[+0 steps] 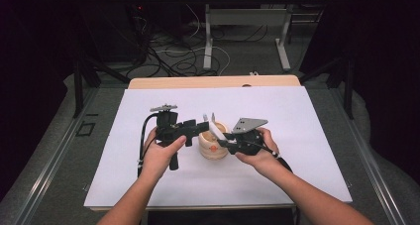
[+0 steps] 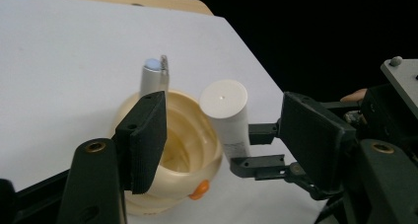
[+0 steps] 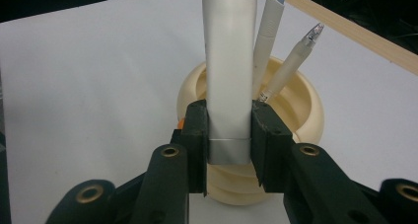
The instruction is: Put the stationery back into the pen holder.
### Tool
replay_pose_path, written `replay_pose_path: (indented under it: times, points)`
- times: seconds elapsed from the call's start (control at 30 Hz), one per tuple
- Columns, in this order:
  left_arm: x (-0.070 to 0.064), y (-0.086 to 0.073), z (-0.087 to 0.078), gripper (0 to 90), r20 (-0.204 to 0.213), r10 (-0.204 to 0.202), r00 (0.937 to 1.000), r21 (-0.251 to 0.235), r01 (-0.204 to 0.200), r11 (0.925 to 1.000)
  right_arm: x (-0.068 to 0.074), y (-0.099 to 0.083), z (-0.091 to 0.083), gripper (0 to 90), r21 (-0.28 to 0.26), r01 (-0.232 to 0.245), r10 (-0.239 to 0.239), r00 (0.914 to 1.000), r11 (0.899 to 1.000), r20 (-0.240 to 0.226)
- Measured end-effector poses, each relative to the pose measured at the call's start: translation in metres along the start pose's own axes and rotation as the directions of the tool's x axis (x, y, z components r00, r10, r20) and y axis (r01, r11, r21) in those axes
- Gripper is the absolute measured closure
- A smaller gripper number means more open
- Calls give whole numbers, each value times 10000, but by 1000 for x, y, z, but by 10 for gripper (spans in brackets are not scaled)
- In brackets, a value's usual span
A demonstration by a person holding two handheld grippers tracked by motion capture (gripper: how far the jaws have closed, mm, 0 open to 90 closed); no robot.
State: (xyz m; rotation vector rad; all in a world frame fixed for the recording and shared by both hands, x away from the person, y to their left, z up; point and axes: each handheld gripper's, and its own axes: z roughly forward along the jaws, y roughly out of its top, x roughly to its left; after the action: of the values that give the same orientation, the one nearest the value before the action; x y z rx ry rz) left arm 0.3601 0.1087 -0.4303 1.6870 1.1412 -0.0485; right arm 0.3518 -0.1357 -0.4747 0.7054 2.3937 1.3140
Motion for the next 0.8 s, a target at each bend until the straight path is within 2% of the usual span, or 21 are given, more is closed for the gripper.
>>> replay_pose_path:
  times: [0.03, 0.1, 0.27, 0.33, 0.37, 0.57, 0.73, 0.8]
  points:
    - [-1, 0, 2, 357, 36, -56, 10000, 24, 56, 10000, 0, 0, -1, 708, 78, 5, -5, 10000, 10000, -49]
    - [-2, 1, 8, 358, 31, -94, 10000, 130, 93, 9999, 1, 0, -1, 708, -127, -45, 45, 10000, 9999, 2]
    - [-8, 3, 21, 378, 89, 23, 10000, 447, -27, 9990, 1, 0, -4, 708, -201, -20, 21, 10000, 9998, 47]
    - [-9, 3, 26, 381, 163, -68, 9998, 536, 59, 9985, 1, -1, -5, 708, -318, -56, 57, 10000, 9995, 28]
    - [-10, 3, 29, 396, 171, -10, 9999, 697, -2, 9976, 1, -1, -5, 708, -311, -71, 72, 10000, 9995, 32]
    - [-12, 4, 37, 495, 323, -342, 9989, 1123, 304, 9932, 0, -3, -8, 707, -393, -130, 130, 9999, 9991, 20]
    - [-10, 5, 38, 577, 306, -512, 9982, 1127, 475, 9925, 0, -4, -8, 707, -446, -136, 135, 9999, 9989, -26]
    - [-10, 6, 37, 595, 351, -518, 9980, 1298, 468, 9904, 0, -4, -9, 707, -460, -152, 151, 9999, 9988, -29]
